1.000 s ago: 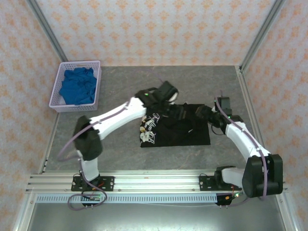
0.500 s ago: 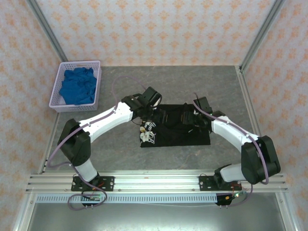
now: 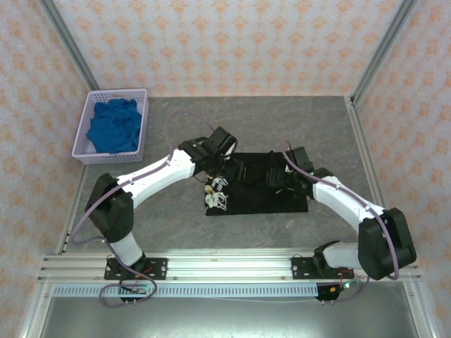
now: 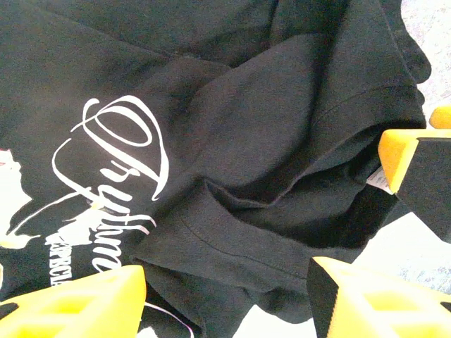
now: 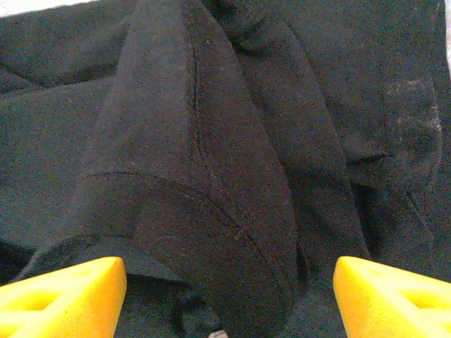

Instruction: Fold the inside-out t-shirt

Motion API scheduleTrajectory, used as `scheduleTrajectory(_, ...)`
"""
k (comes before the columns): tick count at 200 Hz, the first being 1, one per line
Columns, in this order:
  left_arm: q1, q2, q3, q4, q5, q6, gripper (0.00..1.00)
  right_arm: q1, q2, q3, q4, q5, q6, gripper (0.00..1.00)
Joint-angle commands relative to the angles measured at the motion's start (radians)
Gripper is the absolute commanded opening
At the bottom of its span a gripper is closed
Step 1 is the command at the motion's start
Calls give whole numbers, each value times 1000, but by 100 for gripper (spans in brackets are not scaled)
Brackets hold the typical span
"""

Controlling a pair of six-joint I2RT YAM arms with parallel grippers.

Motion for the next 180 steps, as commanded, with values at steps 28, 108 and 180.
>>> scheduleTrajectory(28, -3, 14, -24, 22, 20, 4, 63, 3, 122, 65, 47, 79, 30, 69)
scheduleTrajectory(108, -83, 70, -17, 39, 98, 67, 64, -224, 284, 226, 134, -14, 125, 48)
scheduleTrajectory(180, -139, 194, 94, 82, 134, 85, 65, -295, 264, 224, 53, -104, 100, 70)
